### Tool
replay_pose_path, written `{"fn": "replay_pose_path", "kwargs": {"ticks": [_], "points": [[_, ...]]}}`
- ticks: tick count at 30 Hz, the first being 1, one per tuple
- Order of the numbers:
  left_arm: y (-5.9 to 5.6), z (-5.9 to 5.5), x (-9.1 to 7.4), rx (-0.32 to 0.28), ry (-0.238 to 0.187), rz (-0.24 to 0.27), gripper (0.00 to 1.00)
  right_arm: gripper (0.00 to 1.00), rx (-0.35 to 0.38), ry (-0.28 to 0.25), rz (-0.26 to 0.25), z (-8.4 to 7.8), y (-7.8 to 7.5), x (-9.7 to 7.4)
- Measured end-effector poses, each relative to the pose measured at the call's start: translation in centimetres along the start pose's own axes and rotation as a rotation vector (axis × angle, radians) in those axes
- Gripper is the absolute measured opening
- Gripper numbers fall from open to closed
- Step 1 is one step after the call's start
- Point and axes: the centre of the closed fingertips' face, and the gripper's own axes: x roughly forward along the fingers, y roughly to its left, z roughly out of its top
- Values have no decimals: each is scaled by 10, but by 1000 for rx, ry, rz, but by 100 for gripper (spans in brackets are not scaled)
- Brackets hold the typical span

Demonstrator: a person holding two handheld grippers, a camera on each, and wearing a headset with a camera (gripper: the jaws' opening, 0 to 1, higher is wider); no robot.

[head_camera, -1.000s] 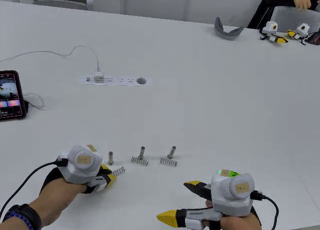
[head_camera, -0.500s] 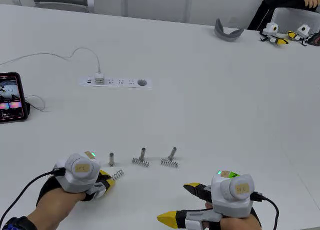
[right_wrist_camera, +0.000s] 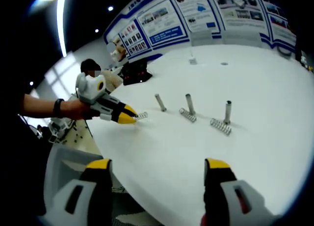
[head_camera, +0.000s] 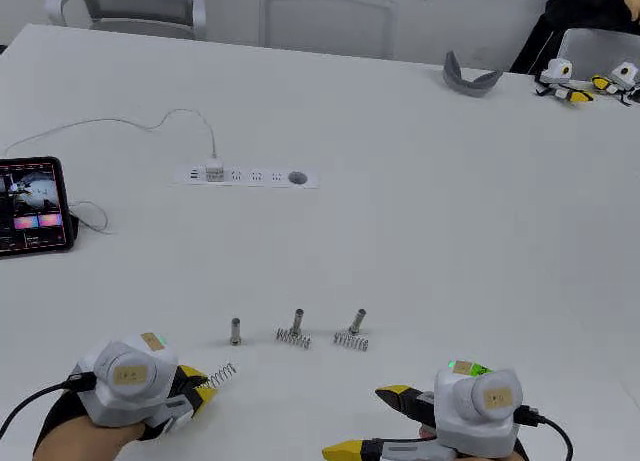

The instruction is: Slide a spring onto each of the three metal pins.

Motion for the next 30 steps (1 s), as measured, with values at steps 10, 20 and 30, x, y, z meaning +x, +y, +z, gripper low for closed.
{"fn": "replay_pose_path", "kwargs": {"ticks": [10, 20, 30], "points": [[-5, 1, -24, 3, -23, 9, 11, 76, 2, -8, 20, 4, 3, 4], [-14, 7, -45, -7, -56, 9, 11, 75, 6, -14, 37, 6, 6, 6], [-25, 16, -58, 22, -80, 1, 11, 72, 14, -23, 66, 11, 12, 9]]}}
